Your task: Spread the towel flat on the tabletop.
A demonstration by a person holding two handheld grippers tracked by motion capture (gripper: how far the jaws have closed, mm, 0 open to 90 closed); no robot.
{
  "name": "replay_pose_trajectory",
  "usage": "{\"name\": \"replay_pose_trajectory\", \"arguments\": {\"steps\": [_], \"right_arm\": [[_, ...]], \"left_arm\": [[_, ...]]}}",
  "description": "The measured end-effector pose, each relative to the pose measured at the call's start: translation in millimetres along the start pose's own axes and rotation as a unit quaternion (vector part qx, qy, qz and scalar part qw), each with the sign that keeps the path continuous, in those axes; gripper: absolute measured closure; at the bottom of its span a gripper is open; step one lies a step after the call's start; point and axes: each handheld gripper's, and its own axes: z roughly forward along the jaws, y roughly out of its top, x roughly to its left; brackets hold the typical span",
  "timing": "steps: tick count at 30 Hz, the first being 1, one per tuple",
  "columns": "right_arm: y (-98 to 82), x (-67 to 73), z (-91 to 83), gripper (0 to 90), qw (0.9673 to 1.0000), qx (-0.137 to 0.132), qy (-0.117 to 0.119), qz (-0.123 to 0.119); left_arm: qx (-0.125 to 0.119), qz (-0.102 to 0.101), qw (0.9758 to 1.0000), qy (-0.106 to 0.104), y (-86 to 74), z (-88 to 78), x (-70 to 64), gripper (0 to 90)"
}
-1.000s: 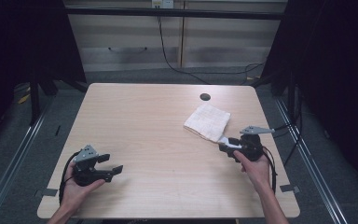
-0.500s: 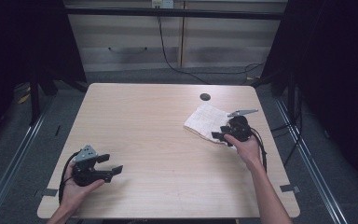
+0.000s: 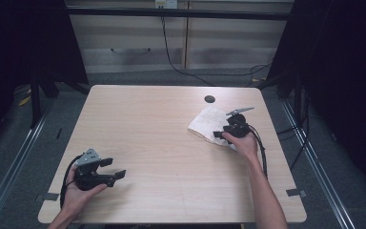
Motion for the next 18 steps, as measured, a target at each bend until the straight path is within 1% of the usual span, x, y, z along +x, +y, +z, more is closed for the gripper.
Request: {"name": "replay_pose_trajectory", "arguments": {"steps": [1,2,3,4,5,6,7,9,10,11,14,15,18], "right_arm": [[-3.7,0.0,5.9,43.5,0.9999,0.010,0.002,-0.005],[-7.5,-0.5,7.8,46.6,0.9998,-0.016,-0.003,-0.009],[-8.3,-1.2,7.6,49.5,0.9998,-0.019,-0.005,-0.008],[-8.7,-2.0,7.4,49.9,0.9997,-0.020,-0.007,-0.013],[-8.9,-3.0,7.2,51.6,0.9997,-0.021,-0.004,-0.016],[-8.9,-3.0,7.2,51.6,0.9997,-0.021,-0.004,-0.016],[-8.6,-3.8,5.7,57.1,0.9998,-0.014,-0.009,-0.013],[-8.8,-3.0,6.1,60.1,0.9996,-0.017,-0.013,-0.016],[-8.7,-1.6,5.9,62.4,0.9998,-0.014,-0.014,-0.009],[-8.4,-0.8,6.1,65.9,0.9998,-0.014,-0.011,-0.005],[-8.7,-1.5,5.1,75.6,0.9999,-0.009,0.008,0.010],[-9.0,-0.9,4.7,77.1,0.9999,-0.006,0.012,0.010],[-10.0,3.5,3.3,79.4,0.9998,0.001,0.018,0.007]], "left_arm": [[0.000,0.000,1.0000,0.000,-0.1,-0.1,0.1,23.2],[0.001,0.000,1.0000,0.001,-0.2,-0.4,0.2,23.2],[0.001,0.000,1.0000,0.002,-0.2,-0.2,0.2,23.3],[0.001,0.000,1.0000,0.000,-0.2,0.1,0.4,23.2],[0.002,0.000,1.0000,0.001,-0.2,0.3,0.3,23.3],[0.002,0.000,1.0000,0.001,-0.2,0.3,0.3,23.3],[0.002,0.003,1.0000,0.001,-0.1,0.7,0.0,23.3],[0.003,0.001,1.0000,0.000,-0.1,1.1,-0.2,23.3],[0.004,0.002,1.0000,0.001,-0.1,1.1,-0.1,23.3],[0.004,0.001,1.0000,0.001,-0.1,1.2,-0.1,23.3],[0.004,0.001,1.0000,0.001,-0.2,1.2,0.1,23.3],[0.004,0.002,1.0000,0.002,-0.1,0.5,0.7,23.3],[0.000,-0.003,1.0000,0.000,-0.4,0.1,0.9,23.3]]}}
